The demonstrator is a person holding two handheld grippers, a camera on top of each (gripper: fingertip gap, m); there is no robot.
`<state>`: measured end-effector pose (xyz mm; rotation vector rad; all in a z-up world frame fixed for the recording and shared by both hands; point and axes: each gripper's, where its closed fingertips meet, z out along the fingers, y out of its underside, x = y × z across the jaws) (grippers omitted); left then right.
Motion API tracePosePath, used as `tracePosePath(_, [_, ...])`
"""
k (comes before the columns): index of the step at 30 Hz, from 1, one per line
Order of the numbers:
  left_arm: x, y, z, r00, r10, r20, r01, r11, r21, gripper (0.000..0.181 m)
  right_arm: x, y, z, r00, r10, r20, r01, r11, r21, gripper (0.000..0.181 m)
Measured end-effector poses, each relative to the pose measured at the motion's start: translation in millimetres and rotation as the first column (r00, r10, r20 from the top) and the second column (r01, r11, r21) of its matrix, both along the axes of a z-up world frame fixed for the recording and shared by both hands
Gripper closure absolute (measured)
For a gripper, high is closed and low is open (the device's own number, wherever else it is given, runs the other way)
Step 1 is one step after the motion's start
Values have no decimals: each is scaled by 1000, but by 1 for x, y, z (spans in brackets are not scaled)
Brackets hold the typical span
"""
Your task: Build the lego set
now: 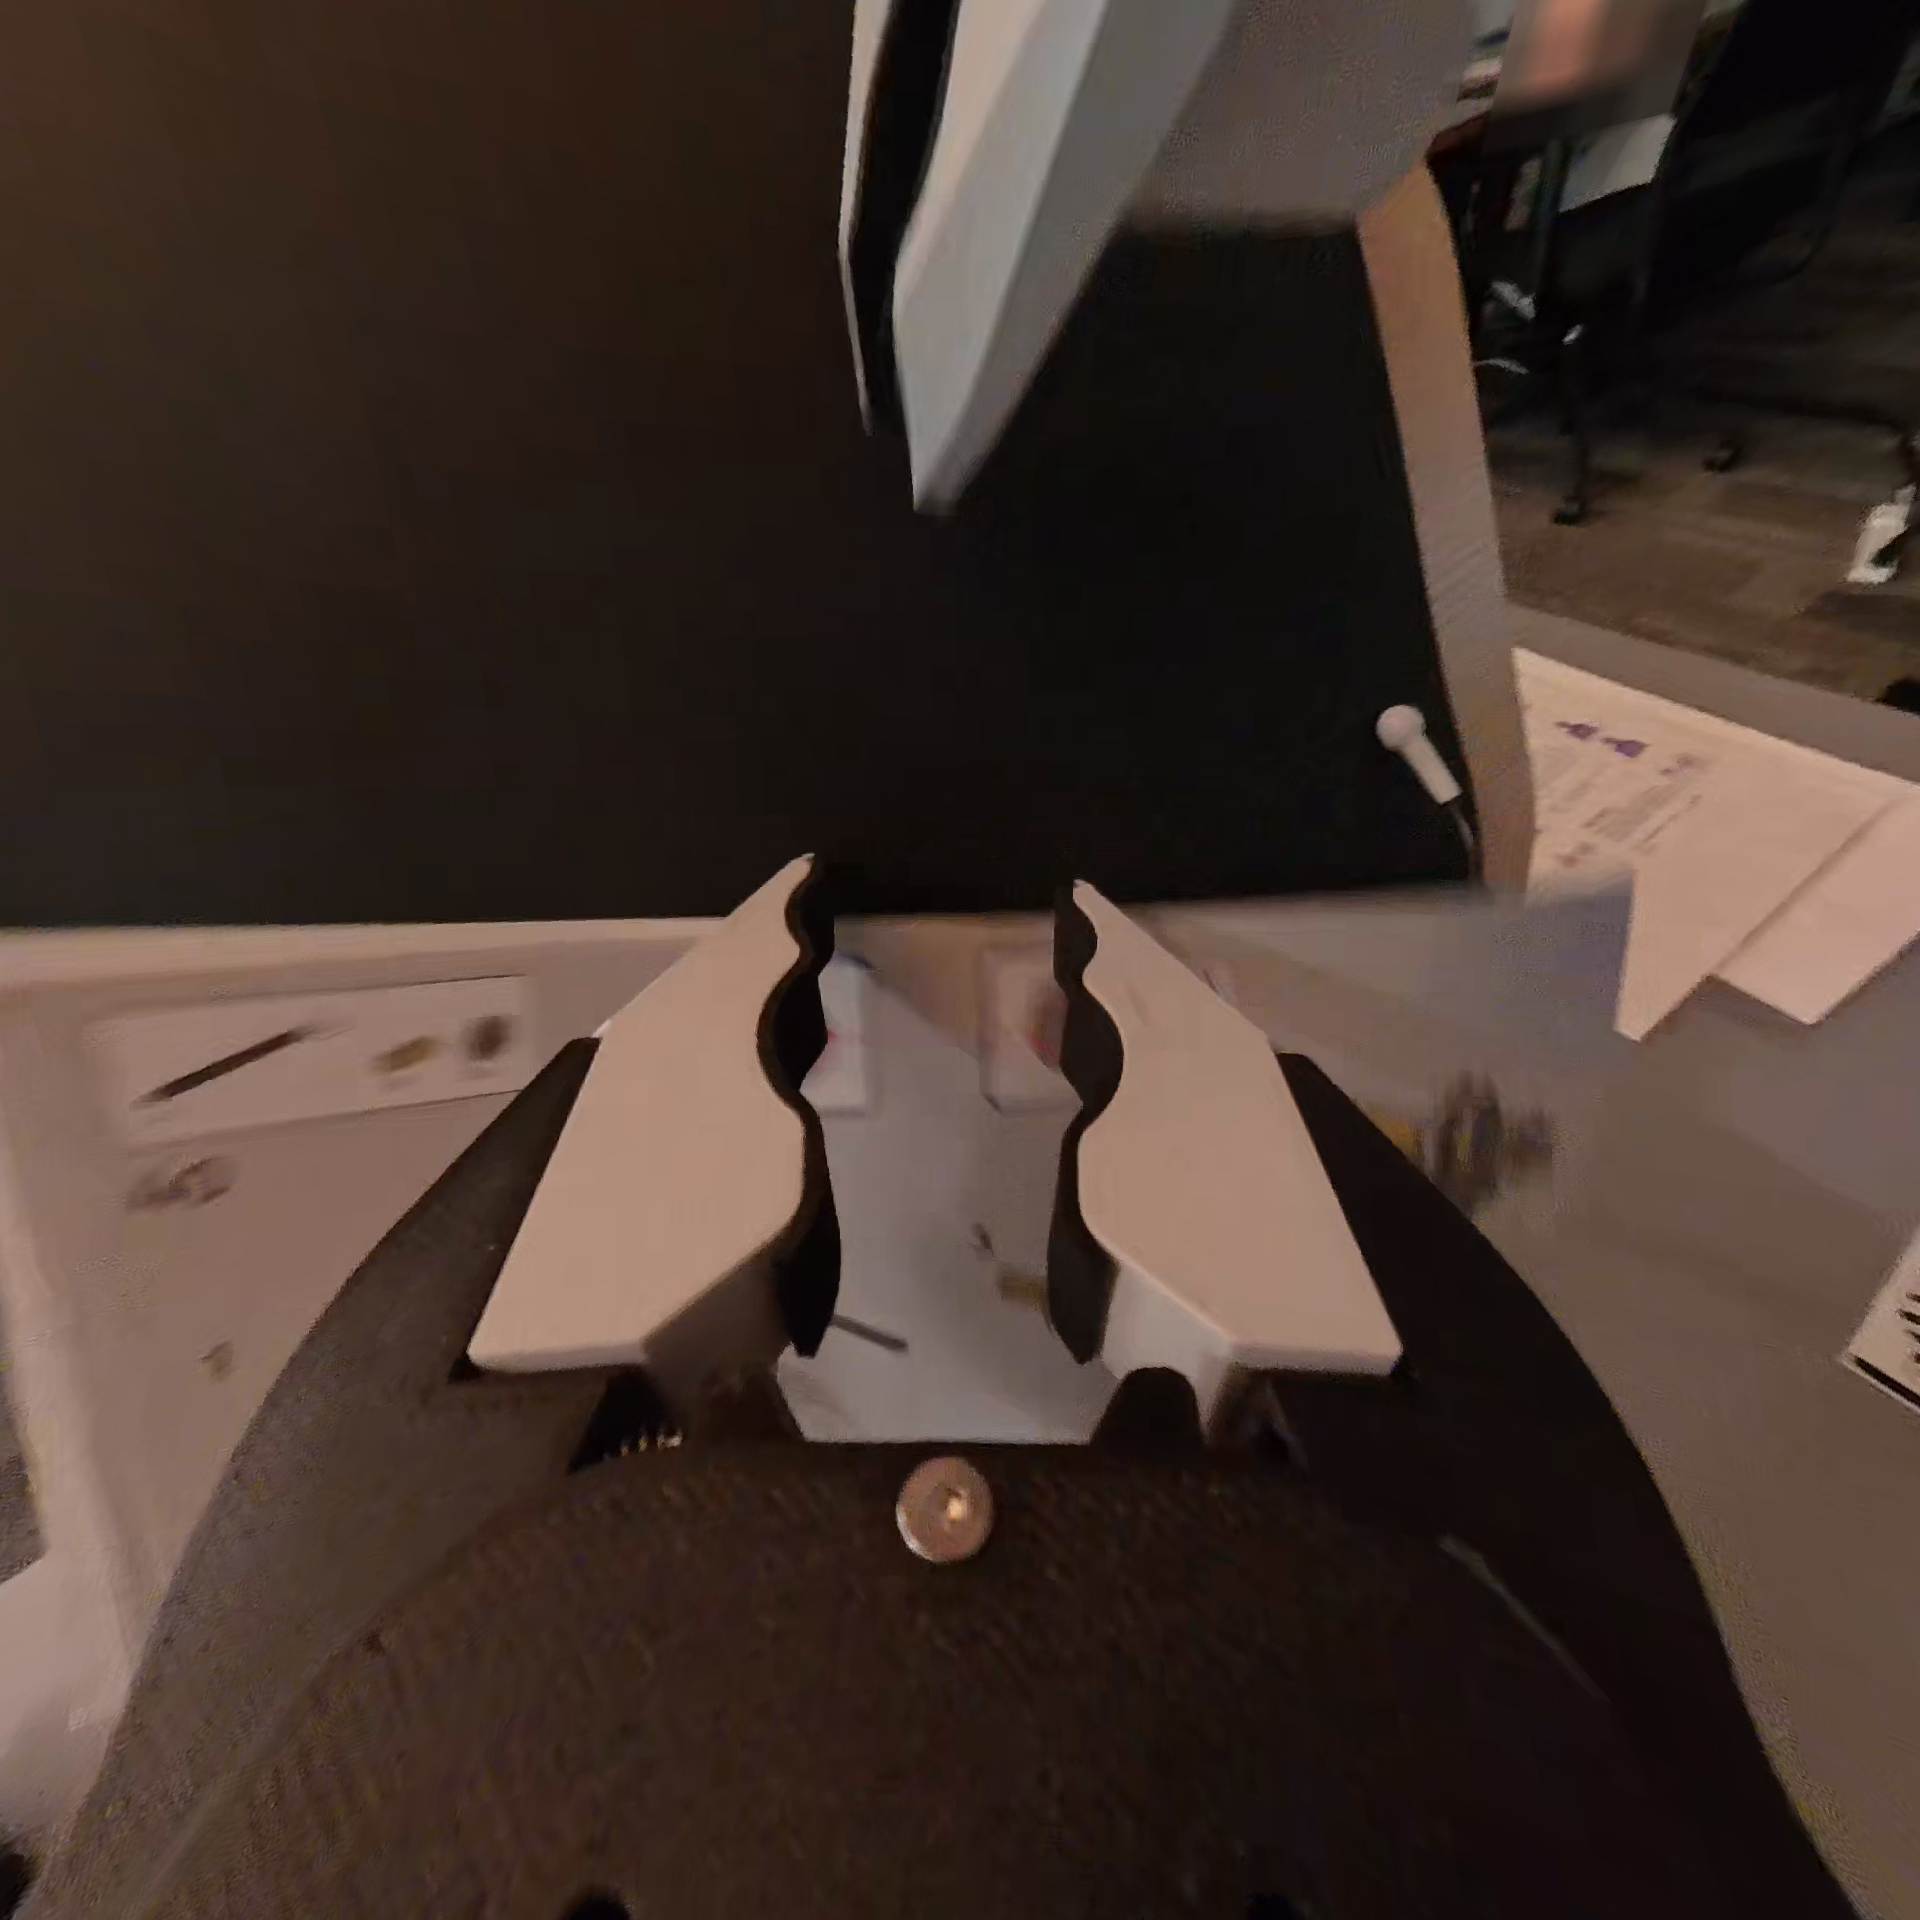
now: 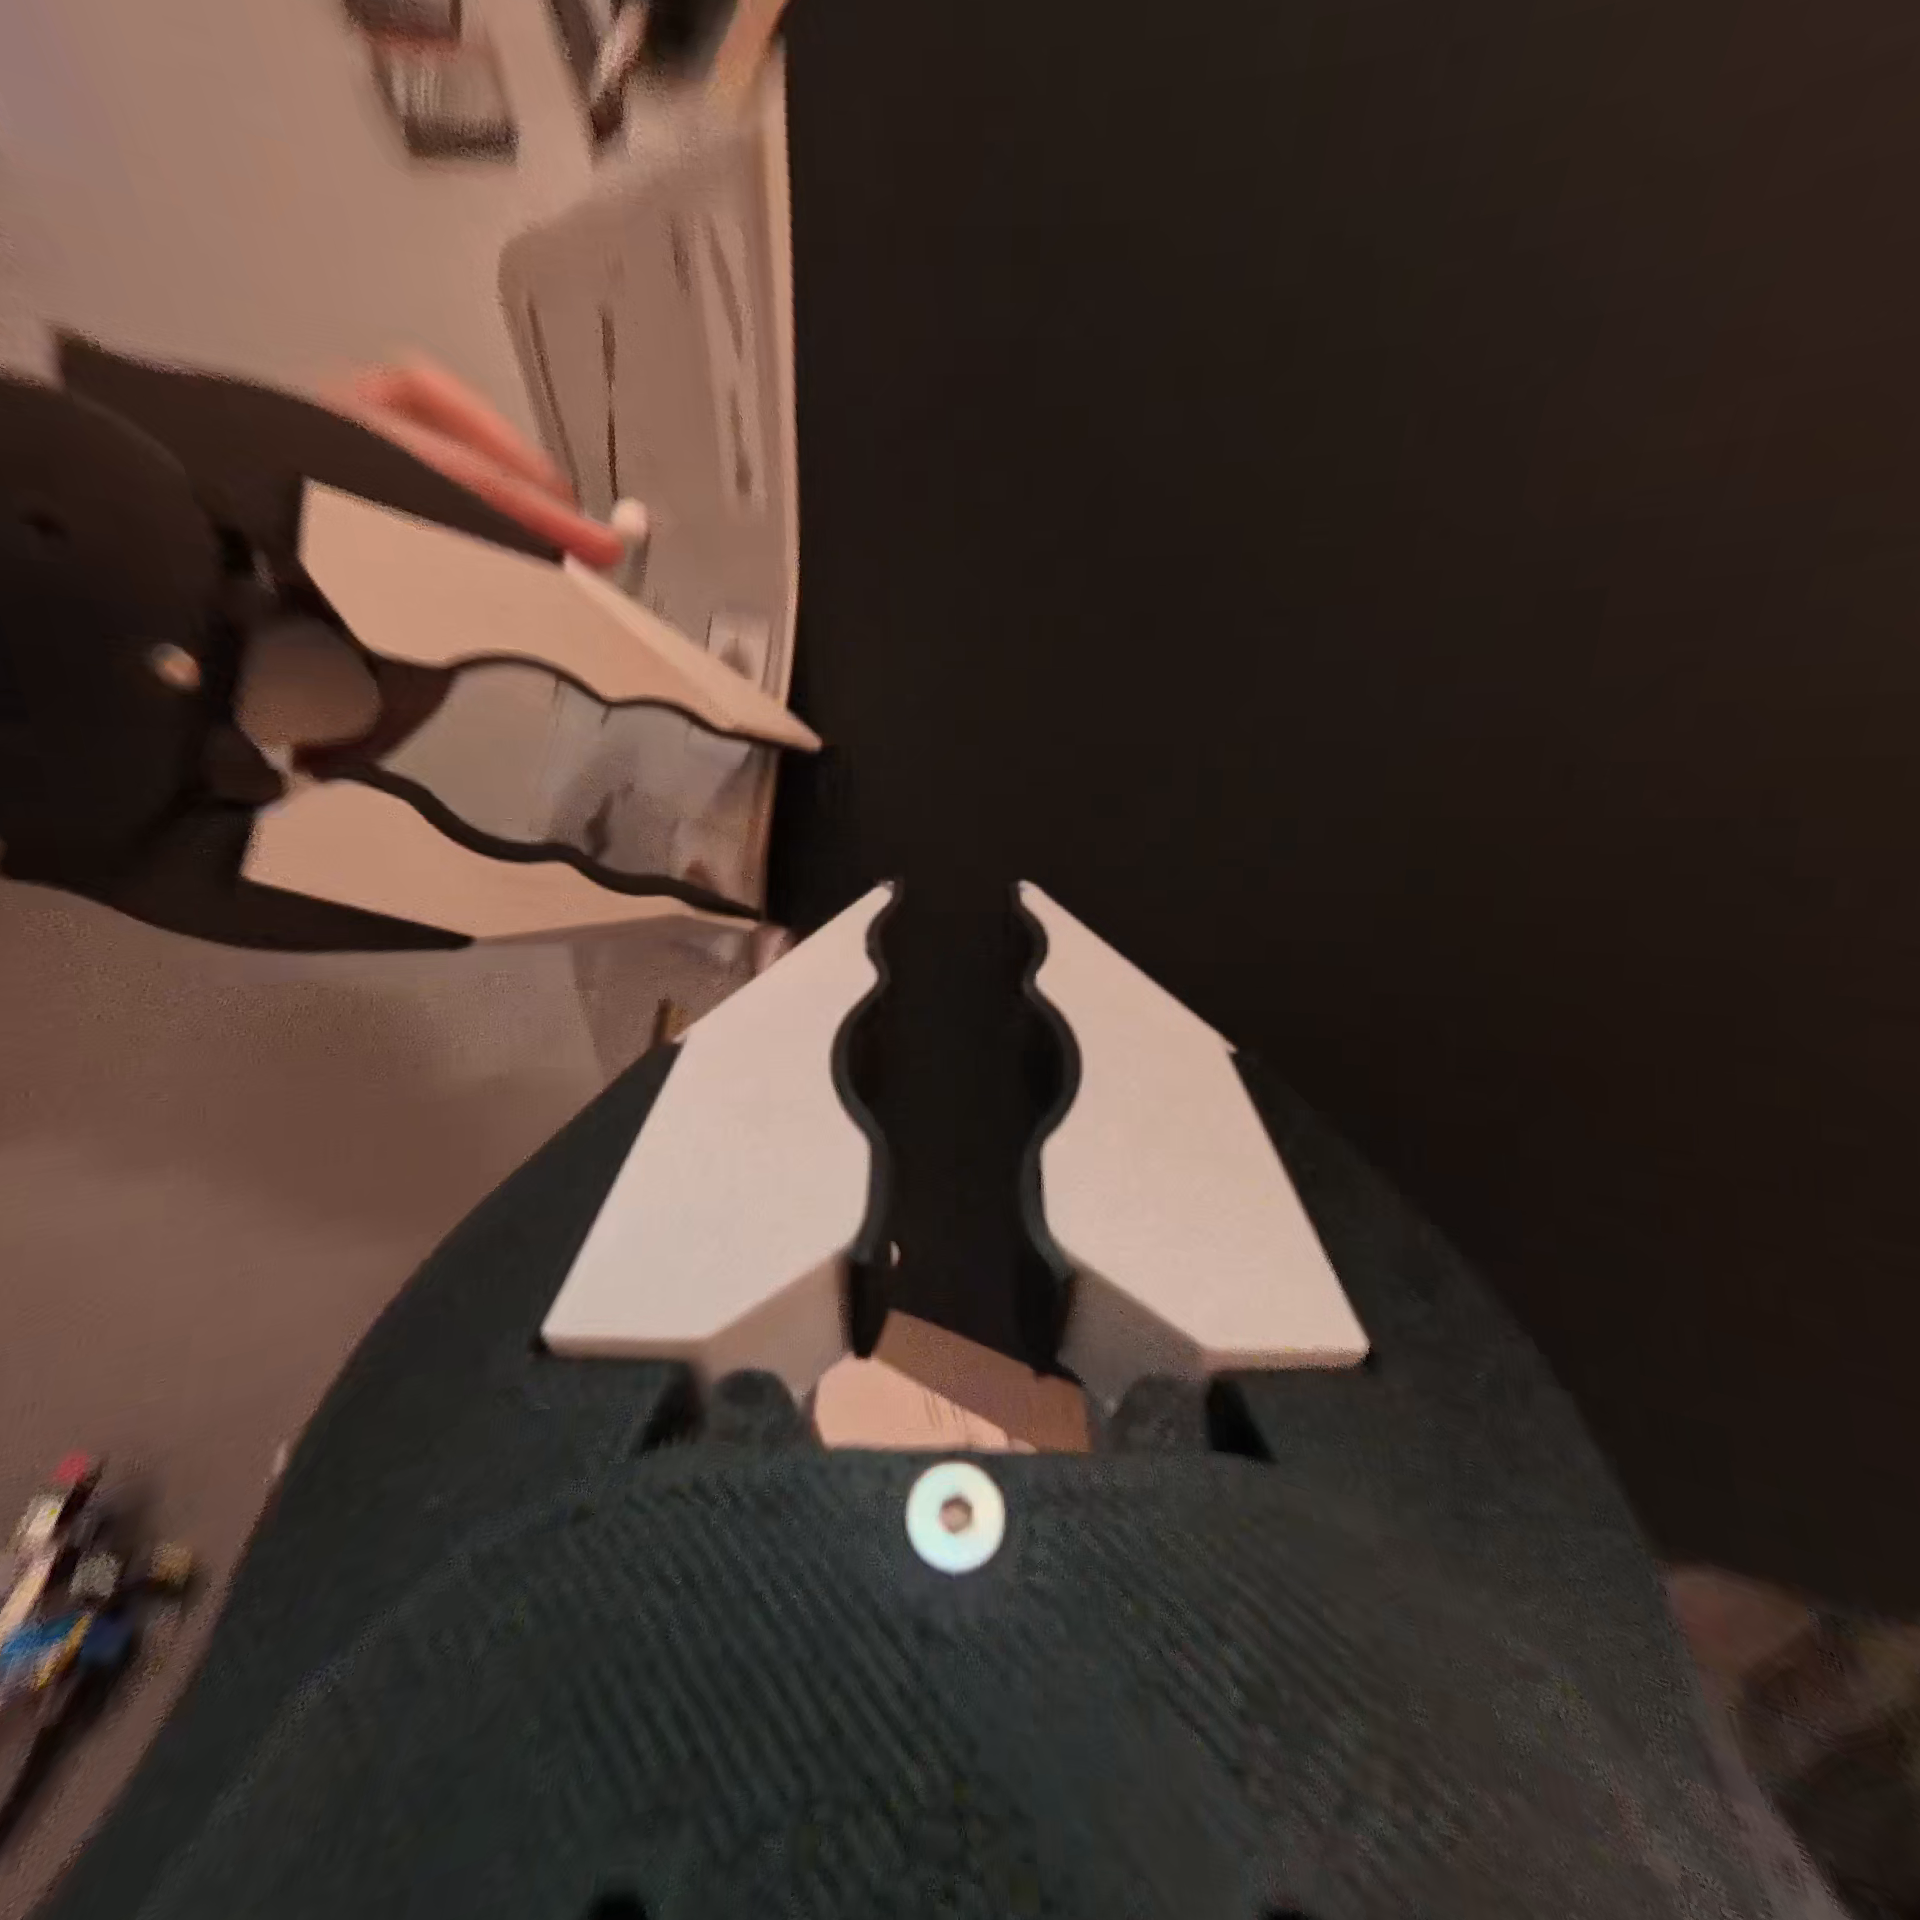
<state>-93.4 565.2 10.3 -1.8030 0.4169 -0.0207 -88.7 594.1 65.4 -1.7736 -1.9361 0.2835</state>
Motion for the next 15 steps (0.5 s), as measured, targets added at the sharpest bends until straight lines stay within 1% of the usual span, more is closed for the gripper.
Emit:
tracePosePath(1, [-1,1,0,1000,12,-20,-12,1000,26,142,4,1,14,994,-29,-109,31,999,17,164])
tracePosePath(2, [-1,2,-1,999,21,-39,-19,999,39,149,11,-2,29,973,-60,-224,65,998,17,163])
tracePosePath(3, [3,1,-6,999,-10,-52,11,1000,18,174,19,-9,41,938,-89,-336,94,996,-2,163])
tracePosePath(4, [5,1,-11,999,-22,-43,22,1000,-7,181,29,-19,49,896,-116,-430,116,993,-26,161])
tracePosePath(5, [9,2,-16,998,-47,-29,46,999,-25,181,41,-28,52,853,-148,-500,146,988,-42,162])
tracePosePath(6, [10,2,-18,998,-59,-21,58,998,-25,181,53,-37,48,817,-176,-549,175,983,-54,166])
tracePosePath(7, [11,2,-19,998,-60,-19,60,998,-18,181,63,-47,39,792,-196,-578,195,979,-65,166])
tracePosePath(8, [11,3,-18,998,-55,-19,55,998,-10,181,73,-57,25,776,-222,-590,221,972,-76,166])
tracePosePath(10, [12,2,-19,999,-49,-22,48,999,-13,181,87,-75,-11,765,-281,-579,269,957,-110,154])
tracePosePath(12, [12,1,-19,999,-41,-32,41,999,-18,181,98,-88,-51,766,-340,-546,314,939,-144,154])
tracePosePath(14, [12,2,-19,998,-34,-53,33,999,-22,181,103,-99,-99,792,-391,-469,341,920,-191,149])
tracePosePath(15, [12,3,-19,998,-29,-61,28,999,-24,181,103,-105,-127,814,-413,-409,347,910,-228,143])
